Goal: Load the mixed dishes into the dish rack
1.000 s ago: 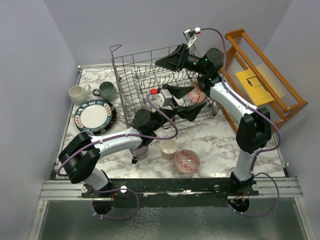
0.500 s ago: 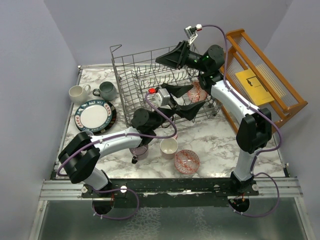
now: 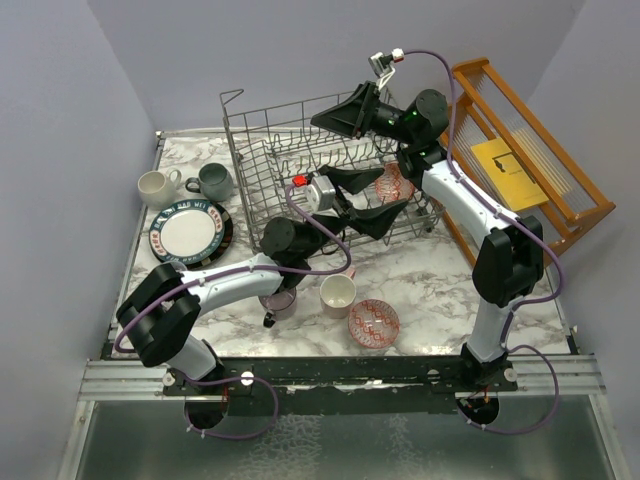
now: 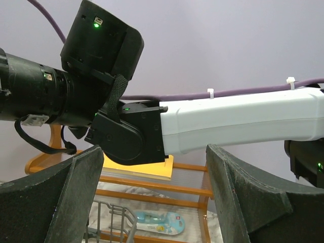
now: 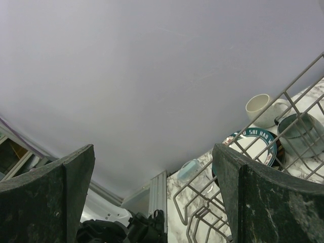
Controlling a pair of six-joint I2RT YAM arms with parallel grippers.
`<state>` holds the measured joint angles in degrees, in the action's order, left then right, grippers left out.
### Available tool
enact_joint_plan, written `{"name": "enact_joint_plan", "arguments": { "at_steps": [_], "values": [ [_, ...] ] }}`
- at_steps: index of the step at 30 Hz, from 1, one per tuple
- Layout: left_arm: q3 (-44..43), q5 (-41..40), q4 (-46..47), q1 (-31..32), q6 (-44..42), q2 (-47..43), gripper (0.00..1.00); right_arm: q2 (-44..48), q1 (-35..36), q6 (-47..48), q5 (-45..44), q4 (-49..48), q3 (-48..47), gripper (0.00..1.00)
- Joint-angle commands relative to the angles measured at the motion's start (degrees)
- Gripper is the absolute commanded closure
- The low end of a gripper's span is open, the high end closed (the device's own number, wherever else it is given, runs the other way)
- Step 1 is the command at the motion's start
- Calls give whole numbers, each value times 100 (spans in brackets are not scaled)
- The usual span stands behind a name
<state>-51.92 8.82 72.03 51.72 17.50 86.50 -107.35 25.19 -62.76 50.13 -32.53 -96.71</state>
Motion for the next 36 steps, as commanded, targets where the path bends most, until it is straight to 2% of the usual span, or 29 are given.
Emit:
{"name": "enact_joint_plan", "arguments": {
  "at_steps": [1, 14, 27, 36],
  "values": [
    [57, 164, 309, -45, 78, -25, 15, 152, 43, 107, -179, 36, -83, 1],
    [223, 149, 414, -127, 146, -76, 15, 17, 109, 90, -197, 7, -105, 1],
    [176, 164, 431, -283, 180, -19, 15, -396, 113, -7, -49, 43, -590, 1],
    [189, 224, 467, -283, 253, -24, 15, -243, 118, 46, -128, 76, -438, 1]
  ]
}}
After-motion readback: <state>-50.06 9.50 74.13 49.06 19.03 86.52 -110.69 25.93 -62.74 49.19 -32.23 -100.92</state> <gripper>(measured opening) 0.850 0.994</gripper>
